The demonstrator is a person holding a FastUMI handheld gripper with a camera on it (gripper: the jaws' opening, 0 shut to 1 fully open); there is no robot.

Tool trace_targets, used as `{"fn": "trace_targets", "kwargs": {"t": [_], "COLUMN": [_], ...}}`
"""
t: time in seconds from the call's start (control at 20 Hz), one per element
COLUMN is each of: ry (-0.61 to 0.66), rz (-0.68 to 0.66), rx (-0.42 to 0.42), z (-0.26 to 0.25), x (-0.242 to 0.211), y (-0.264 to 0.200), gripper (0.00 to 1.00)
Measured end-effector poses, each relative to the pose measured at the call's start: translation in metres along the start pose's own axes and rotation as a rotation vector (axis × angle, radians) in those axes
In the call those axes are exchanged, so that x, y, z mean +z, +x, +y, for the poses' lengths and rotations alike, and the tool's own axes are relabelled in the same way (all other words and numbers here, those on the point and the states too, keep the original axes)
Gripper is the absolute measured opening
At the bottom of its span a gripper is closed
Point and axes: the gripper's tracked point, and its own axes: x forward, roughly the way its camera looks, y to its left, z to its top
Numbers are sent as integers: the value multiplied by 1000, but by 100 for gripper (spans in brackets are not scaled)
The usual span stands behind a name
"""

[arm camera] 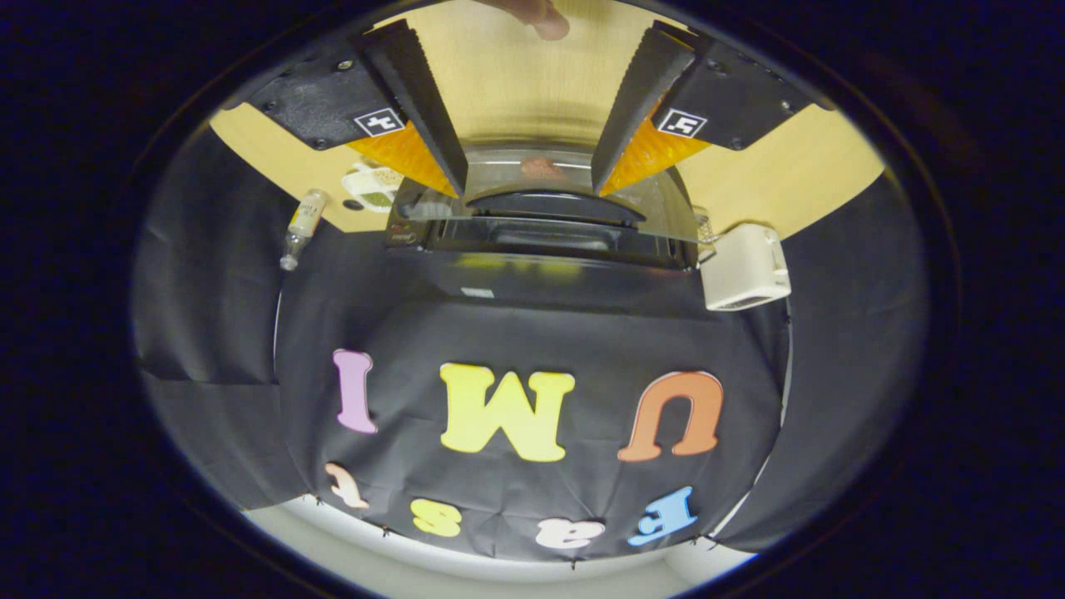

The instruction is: Open the toaster oven, put the food inside, and close the toaster oven door.

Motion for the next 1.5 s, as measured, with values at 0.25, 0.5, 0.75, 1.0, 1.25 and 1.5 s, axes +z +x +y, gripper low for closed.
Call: {"fn": "trace_targets", "kwargs": {"t": [0.25, 0.5, 0.75, 1.0, 1.25, 1.5], "ry": [8, 59, 126, 102, 76, 92], "rz": [-190, -250, -345, -393, -349, -313], "rx": [-10, -12, -38, -55, -5, 15], "z": [-32, -72, -126, -137, -121, -114], "x": [67, 110, 145, 147, 131, 121], "y": [-93, -166, -243, -274, -265, -250], "gripper": [96, 96, 95, 99, 99, 99]}}
